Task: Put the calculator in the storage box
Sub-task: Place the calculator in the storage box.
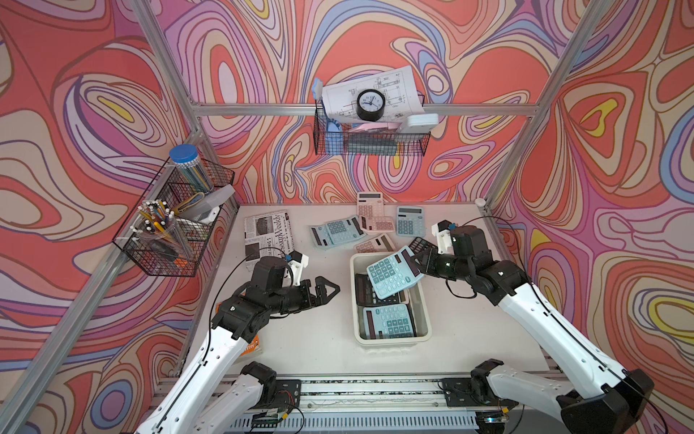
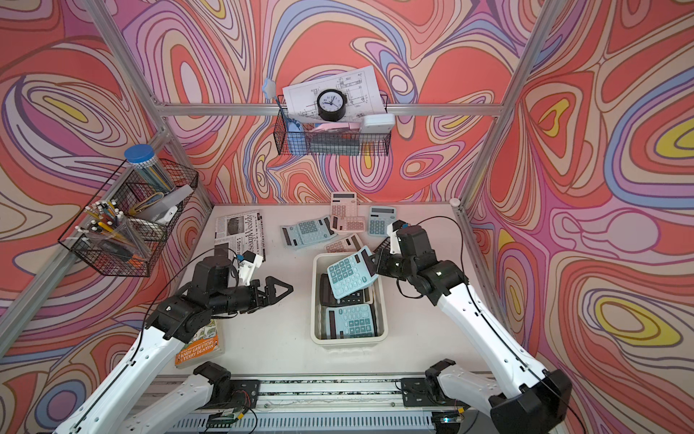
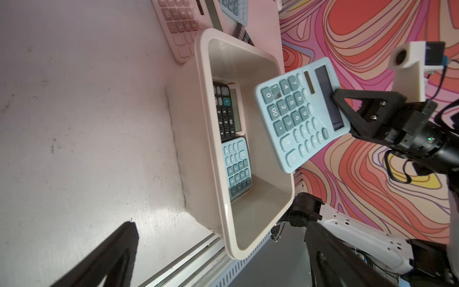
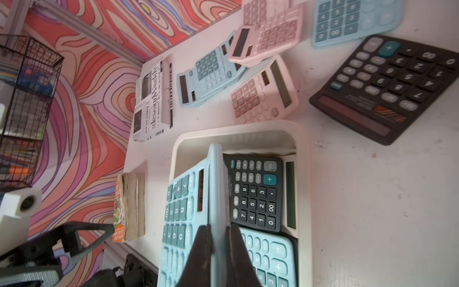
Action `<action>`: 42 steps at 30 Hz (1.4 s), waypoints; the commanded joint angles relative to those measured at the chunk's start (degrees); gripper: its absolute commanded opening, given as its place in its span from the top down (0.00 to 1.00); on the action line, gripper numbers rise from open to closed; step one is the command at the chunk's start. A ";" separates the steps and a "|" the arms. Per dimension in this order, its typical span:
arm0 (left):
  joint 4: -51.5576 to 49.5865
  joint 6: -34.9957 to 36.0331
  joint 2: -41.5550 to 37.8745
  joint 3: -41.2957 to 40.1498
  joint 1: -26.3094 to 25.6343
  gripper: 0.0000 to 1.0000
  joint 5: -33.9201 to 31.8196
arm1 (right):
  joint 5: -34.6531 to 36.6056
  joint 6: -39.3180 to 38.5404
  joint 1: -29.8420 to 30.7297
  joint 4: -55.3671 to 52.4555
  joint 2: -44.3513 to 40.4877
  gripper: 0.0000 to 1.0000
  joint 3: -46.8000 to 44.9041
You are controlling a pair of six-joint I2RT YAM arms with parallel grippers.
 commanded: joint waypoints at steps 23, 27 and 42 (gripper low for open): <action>4.18 -0.79 -1.15 -4.54 0.27 0.01 -4.80 | 28.20 11.30 16.75 6.76 8.29 1.00 -4.75; 4.25 -0.88 -1.24 -4.83 0.28 0.01 -4.80 | 30.80 11.72 17.89 8.56 9.45 1.00 -5.45; 4.91 -0.77 -1.11 -5.29 0.25 0.01 -4.80 | 35.68 13.60 18.42 10.47 13.28 1.00 -7.74</action>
